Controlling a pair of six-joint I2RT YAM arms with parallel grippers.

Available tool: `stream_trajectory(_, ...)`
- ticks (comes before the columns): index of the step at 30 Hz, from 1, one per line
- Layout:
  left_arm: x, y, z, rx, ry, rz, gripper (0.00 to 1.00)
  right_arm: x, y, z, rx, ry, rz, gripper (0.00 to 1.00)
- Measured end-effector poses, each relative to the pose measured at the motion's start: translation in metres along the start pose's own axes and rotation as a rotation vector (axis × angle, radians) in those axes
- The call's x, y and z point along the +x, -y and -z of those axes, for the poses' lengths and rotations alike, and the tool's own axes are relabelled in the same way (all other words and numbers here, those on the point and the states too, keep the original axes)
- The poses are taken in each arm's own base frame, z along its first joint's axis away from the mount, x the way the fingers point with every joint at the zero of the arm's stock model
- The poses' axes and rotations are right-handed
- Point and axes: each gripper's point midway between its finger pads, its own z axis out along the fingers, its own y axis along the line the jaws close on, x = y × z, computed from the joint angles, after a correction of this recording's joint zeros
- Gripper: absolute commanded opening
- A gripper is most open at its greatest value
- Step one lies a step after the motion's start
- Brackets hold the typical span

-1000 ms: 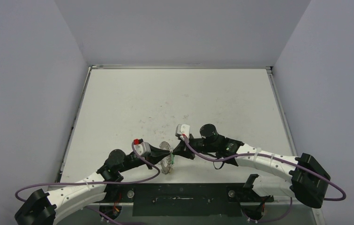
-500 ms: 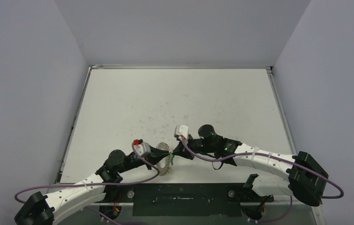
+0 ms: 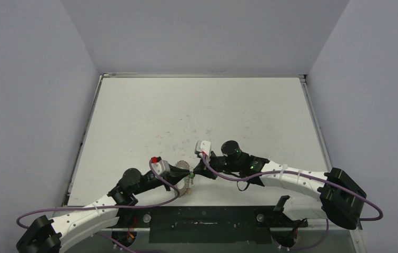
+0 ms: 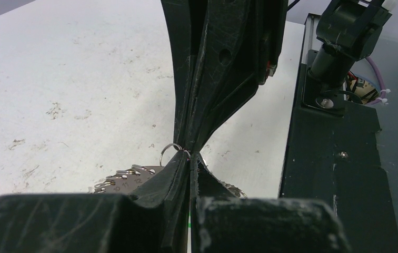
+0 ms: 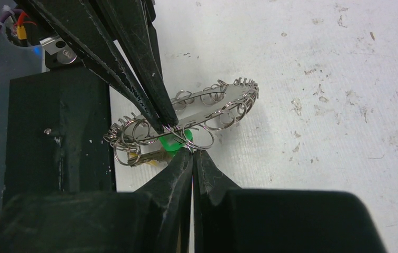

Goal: Put the keys on the keyring

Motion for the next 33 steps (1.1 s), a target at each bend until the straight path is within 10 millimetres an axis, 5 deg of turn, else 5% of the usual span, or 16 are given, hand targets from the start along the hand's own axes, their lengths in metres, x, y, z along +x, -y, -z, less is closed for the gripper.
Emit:
stream_trajectory(11, -0.001, 0.000, 0.000, -0.002, 0.003, -0.001, 0.00, 0.008, 0.007, 0.001, 0.045, -0.022, -0.017, 0.40)
stream_trajectory(23, -0.003, 0.000, 0.001, -0.002, 0.009, -0.004, 0.00, 0.008, 0.013, 0.021, 0.125, 0.021, 0.005, 0.67)
stream_trajectory(33, 0.017, -0.010, -0.012, -0.028, -0.098, 0.031, 0.00, 0.013, 0.043, 0.048, 0.258, 0.096, -0.092, 0.80)
